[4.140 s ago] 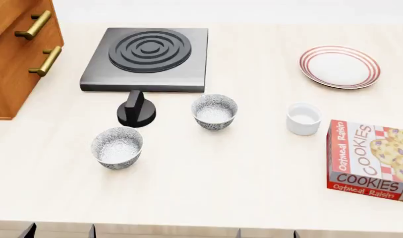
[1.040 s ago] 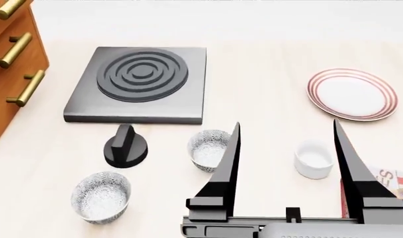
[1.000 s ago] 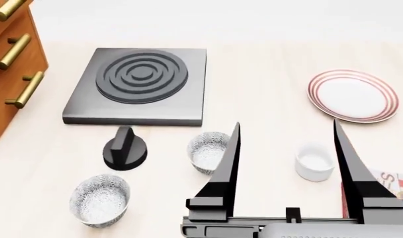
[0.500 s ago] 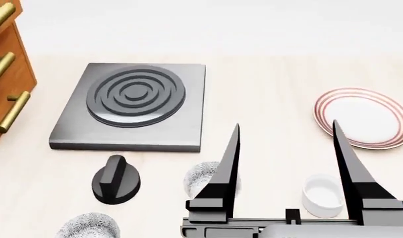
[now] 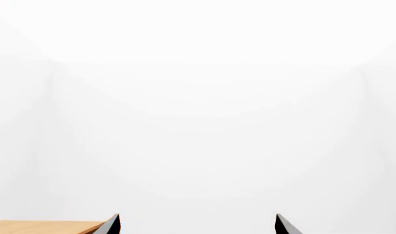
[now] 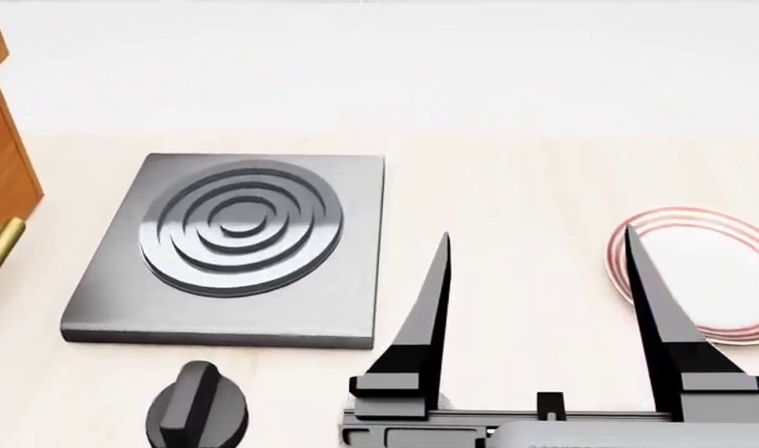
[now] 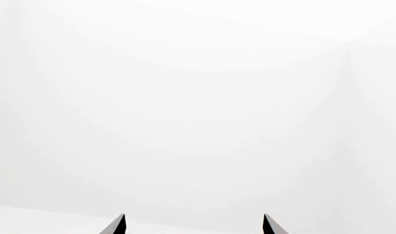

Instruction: Pick the akita bowl next to the ramekin and place it on the plate.

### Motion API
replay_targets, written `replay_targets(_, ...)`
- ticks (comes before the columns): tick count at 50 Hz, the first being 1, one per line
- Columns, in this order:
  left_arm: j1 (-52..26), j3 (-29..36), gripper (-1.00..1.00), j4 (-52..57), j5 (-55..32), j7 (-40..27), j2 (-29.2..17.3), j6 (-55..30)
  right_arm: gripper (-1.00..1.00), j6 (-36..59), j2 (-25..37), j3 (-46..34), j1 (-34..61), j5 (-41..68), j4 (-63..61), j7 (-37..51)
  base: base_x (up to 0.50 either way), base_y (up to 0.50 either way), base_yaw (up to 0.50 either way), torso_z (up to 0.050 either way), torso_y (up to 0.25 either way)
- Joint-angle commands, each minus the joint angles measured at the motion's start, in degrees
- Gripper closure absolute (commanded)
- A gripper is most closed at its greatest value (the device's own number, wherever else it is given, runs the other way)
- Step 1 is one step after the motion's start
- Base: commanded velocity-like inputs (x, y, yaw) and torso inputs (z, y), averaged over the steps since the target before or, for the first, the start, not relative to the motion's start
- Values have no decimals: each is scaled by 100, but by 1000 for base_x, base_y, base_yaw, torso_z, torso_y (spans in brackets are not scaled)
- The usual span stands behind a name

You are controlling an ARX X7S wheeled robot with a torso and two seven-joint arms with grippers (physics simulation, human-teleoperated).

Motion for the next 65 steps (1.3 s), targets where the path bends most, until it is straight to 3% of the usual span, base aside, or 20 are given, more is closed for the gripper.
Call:
replay_targets(1,-39,54,-100,-20,4,-9,5,5,-100,19,0,-11,15,-7,0,-12,281,0,0,0,0)
replay_targets(28,-50,149,-100,-49,49,-46,-21,39,-100,-17,0,-62,-27,-153,0,81,281,0,0,0,0)
replay_targets(41,-92,221,-100,-43,132,-62,-17,-64,-100,78,1,-164,-32,-281,0,48,0,0,0,0,0)
replay_targets(65,-93,295,-100,-91,171,-60,-13,-40,-100,136,2,-215,-41,-327,0,33,0,0,0,0,-126)
